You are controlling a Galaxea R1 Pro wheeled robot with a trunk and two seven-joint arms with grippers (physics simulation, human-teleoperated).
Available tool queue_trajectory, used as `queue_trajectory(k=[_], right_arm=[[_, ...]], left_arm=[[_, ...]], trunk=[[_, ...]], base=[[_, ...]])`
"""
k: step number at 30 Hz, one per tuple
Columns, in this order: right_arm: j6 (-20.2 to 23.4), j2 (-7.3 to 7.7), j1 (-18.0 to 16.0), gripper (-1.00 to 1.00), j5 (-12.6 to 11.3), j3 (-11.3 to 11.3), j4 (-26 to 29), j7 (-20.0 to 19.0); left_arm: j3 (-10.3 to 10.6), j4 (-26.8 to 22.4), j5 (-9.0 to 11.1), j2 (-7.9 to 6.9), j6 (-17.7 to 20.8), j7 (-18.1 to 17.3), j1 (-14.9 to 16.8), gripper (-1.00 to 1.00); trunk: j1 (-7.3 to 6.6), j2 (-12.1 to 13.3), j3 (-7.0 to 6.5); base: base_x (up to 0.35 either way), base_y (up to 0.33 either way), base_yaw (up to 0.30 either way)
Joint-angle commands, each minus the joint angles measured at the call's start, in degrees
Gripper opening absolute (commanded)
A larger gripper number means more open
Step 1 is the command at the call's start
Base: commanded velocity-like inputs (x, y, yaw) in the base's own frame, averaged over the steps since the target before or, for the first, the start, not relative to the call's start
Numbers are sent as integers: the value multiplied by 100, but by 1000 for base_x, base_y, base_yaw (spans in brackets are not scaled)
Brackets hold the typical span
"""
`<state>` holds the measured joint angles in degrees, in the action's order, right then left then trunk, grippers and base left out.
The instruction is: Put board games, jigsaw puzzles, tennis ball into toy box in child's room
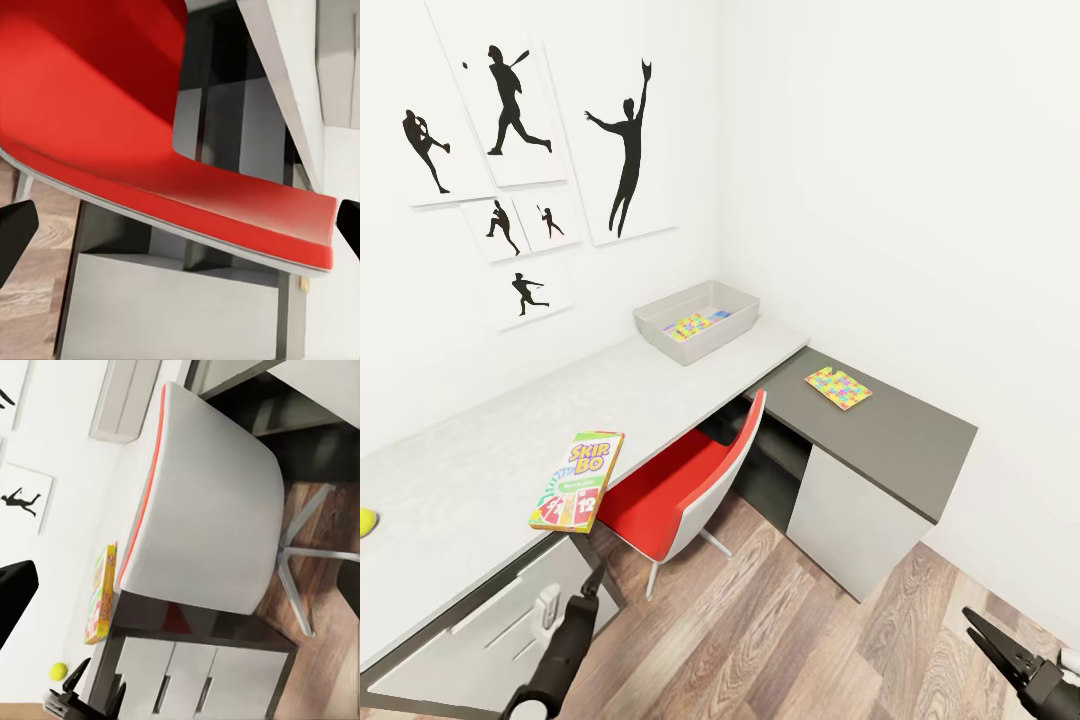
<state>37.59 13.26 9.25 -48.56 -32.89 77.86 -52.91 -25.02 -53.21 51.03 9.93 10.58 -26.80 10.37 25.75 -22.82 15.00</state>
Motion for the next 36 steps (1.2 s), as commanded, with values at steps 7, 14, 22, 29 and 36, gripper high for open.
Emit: queue_trajectory(k=[7, 14, 22, 29, 36], right_arm=[[30, -2, -2, 100, 5, 1, 47, 22], [27, -3, -2, 100, 4, 2, 6, 17], [21, -3, -2, 100, 0, 8, -6, 85], [20, -7, -7, 100, -4, 17, -7, 212], [24, -8, -8, 100, 4, 19, -5, 259]], left_arm=[[-21, 32, 42, 6, 46, -2, 18, 100], [-16, 11, 39, 6, 20, -5, 46, 100], [-5, -61, 38, 6, 50, -56, 52, 100], [-3, -303, 52, 6, 197, -199, 46, 100], [0, -498, 94, 6, 594, -603, 44, 100]], trunk=[[3, -10, 9], [3, -10, 9], [3, -10, 9], [3, -10, 9], [3, -10, 9]], base=[[0, 0, 0], [0, 0, 0], [0, 0, 0], [0, 0, 0], [0, 0, 0]])
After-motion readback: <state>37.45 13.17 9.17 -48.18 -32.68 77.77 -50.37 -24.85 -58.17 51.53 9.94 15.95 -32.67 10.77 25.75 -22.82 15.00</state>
